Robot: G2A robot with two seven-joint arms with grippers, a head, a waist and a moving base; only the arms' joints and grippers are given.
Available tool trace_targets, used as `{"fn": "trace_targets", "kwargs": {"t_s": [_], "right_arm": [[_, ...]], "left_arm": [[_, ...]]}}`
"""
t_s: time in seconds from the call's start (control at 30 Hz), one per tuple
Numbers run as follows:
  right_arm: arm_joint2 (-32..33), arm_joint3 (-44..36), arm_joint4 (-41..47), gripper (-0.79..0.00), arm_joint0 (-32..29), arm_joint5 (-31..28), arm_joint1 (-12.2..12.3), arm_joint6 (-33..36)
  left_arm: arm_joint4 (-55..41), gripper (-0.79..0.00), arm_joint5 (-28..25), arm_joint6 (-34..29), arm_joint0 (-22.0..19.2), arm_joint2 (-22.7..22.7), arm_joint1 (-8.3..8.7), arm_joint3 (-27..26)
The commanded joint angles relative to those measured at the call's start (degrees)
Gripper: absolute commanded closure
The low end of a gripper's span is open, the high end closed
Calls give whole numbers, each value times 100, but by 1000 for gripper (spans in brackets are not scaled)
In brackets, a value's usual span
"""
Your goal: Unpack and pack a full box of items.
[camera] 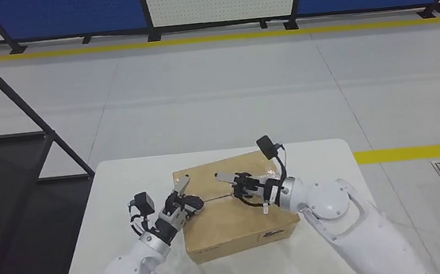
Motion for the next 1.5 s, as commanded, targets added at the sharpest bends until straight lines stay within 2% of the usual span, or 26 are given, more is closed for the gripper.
{"fn": "trace_targets", "kwargs": {"t_s": [0.0, 0.37, 0.57, 0.8, 1.17, 1.47], "right_arm": [[-122, 167, 44, -785, 95, -58, -56, 22], [-473, 1003, 418, -785, 423, -399, -350, -191], [-419, 1281, 457, -785, 491, -426, -405, -141], [66, 1129, 326, -785, 184, -440, -279, -170], [1111, 326, 100, -785, -679, -364, 20, -136], [1745, 26, 136, -785, -1126, -316, 150, -179]], "left_arm": [[1, -785, -5, -1, 9, -4, 0, -7], [6, -785, -4, 0, 23, -6, -2, -21], [16, -785, -20, 4, 35, -13, -3, -40], [11, -785, -27, -8, 41, -27, -2, -46], [-9, -785, -46, -13, 55, -76, 1, -34], [10, -785, -52, 15, 125, -100, 4, -123]]}}
